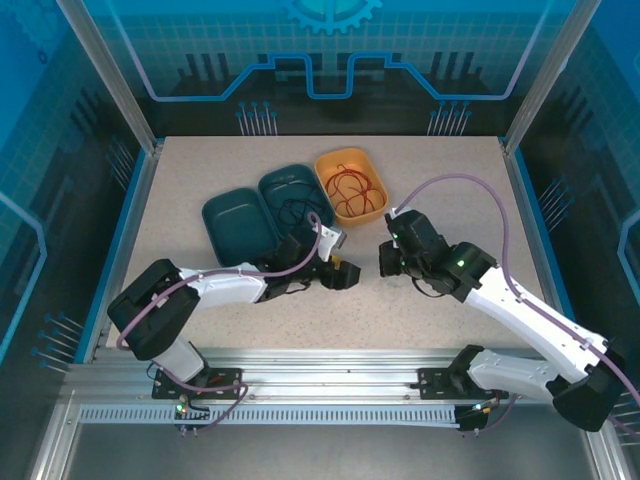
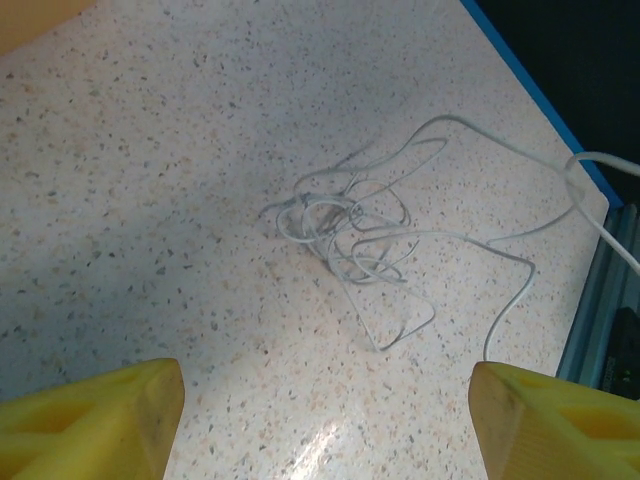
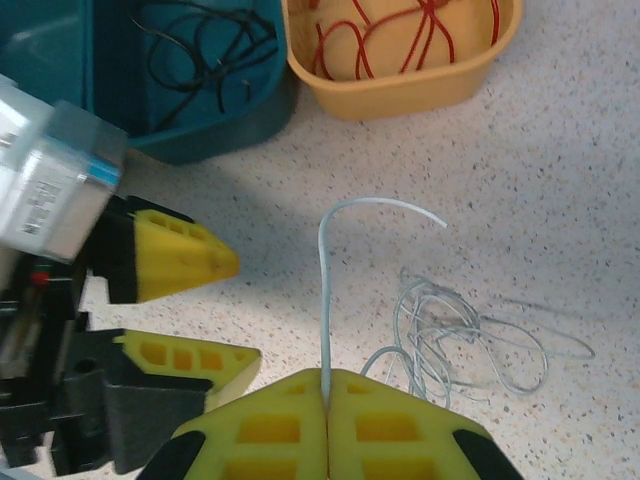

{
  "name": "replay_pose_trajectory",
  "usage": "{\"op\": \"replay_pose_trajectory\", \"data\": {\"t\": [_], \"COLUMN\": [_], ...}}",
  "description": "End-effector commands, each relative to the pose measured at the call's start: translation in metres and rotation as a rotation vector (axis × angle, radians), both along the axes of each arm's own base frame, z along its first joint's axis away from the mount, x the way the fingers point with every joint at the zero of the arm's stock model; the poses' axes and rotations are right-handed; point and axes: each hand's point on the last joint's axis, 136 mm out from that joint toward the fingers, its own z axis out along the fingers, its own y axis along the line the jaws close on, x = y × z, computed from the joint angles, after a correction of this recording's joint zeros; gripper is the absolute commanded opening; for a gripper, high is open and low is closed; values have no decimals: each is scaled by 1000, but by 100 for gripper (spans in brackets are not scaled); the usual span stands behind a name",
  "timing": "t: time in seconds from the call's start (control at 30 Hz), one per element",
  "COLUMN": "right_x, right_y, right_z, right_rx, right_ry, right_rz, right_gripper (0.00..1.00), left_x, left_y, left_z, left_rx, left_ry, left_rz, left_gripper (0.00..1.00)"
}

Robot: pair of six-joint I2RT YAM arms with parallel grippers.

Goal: Untangle the cables

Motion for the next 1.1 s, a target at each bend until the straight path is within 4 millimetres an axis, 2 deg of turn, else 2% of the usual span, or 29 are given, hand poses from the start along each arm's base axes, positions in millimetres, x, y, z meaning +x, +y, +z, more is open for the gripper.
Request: {"op": "replay_pose_trajectory", "data": {"t": [0.0,0.23,0.37,0.47,0.63,1.0,1.07], "right_x": [3,-2,-5,-6,-7,-12,-12], "right_y": [-3,-3,-3,-2,0,3,4], "right_z": [39,83,99,103,107,124,126], "right_rx": [48,109,122,125,136,179,189], "right_ry": [-112,-256,-298,-301,-300,-326,-328], "right_rz": [18,80,105,113,123,150,154], "right_gripper": [8,8,9,9,9,9,9], "left_x": [3,-1,-1,-2,3,29,32], "left_y": [-12,-19,-21,-26,-32,-57,-60], "left_z": [20,39,47,55,56,49,49], "left_rx": [-101,-163,-172,-182,-156,-157,-166], "left_ry": [-32,-69,-116,-182,-294,-347,-337], "left_rz": [-23,-57,-79,-115,-151,-160,-157], "left_gripper": [76,75,74,72,66,64,58]}}
